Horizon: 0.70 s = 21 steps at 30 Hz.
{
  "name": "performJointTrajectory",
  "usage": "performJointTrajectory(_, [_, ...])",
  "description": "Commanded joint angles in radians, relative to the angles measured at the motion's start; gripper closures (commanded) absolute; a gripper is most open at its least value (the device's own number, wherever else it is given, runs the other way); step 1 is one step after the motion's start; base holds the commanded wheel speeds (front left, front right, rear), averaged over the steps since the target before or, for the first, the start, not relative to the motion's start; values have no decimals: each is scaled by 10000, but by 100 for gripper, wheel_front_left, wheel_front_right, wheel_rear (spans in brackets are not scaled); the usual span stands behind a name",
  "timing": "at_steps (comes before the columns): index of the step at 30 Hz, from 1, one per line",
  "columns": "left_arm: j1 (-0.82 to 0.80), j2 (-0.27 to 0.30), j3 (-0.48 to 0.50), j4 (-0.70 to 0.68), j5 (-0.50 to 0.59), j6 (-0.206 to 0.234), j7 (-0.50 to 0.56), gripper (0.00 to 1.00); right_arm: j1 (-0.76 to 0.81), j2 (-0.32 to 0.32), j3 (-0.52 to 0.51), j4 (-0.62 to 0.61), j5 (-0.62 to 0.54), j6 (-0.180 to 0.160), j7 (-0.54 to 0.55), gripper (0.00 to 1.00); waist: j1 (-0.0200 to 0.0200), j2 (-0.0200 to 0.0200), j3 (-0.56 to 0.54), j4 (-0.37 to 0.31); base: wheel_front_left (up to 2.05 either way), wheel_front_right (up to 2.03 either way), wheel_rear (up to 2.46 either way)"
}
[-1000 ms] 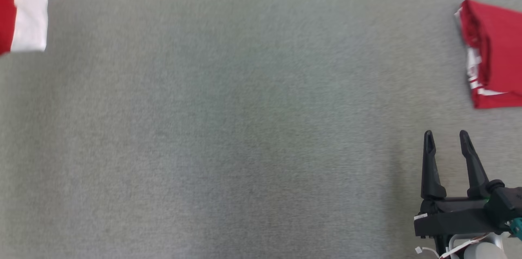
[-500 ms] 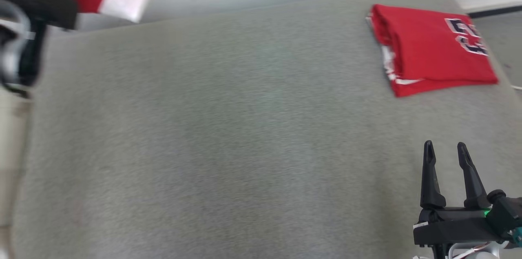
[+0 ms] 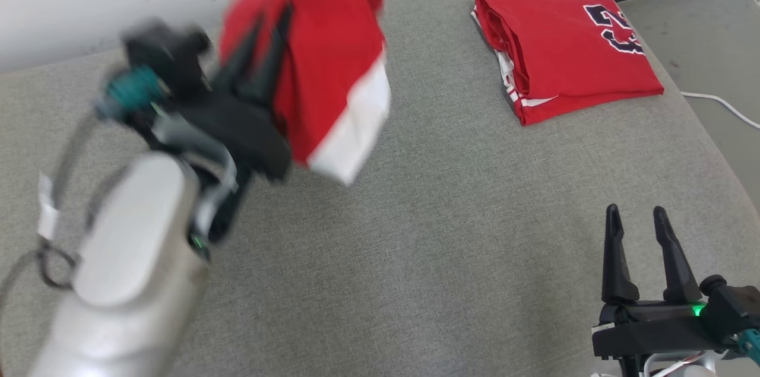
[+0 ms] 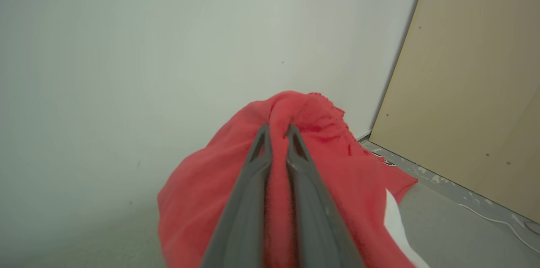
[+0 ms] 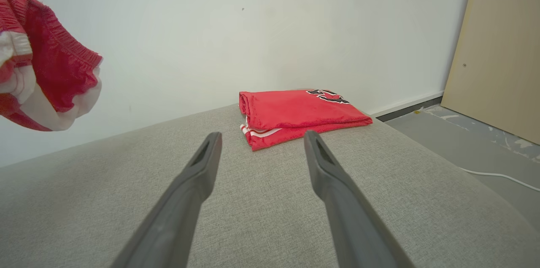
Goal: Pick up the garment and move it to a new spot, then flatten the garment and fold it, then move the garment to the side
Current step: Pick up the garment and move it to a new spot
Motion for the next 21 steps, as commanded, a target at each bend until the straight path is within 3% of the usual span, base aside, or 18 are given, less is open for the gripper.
performJointTrajectory(1, [156, -8, -31, 23, 34, 9, -50, 100, -67, 14, 12, -1, 67, -30, -13, 0, 0, 0, 17, -14, 0, 0, 0])
performJointTrajectory(12, [2243, -787, -800, 1808, -15, 77, -1107, 100, -139, 12, 197, 115, 9, -30, -14, 0, 0, 0, 57, 32, 0, 0, 0])
performJointTrajectory(14, [2361, -906, -947, 2189, 82, 12, -1334, 2, -116, 13, 223, 148, 2, -30, -14, 0, 0, 0, -18, 131, 0, 0, 0])
performJointTrajectory(21, [2140, -872, -596, 2378, 262, 168, -2112, 0, 116, 9, 234, 165, -147, -30, -14, 0, 0, 0, -579, 709, 0, 0, 0])
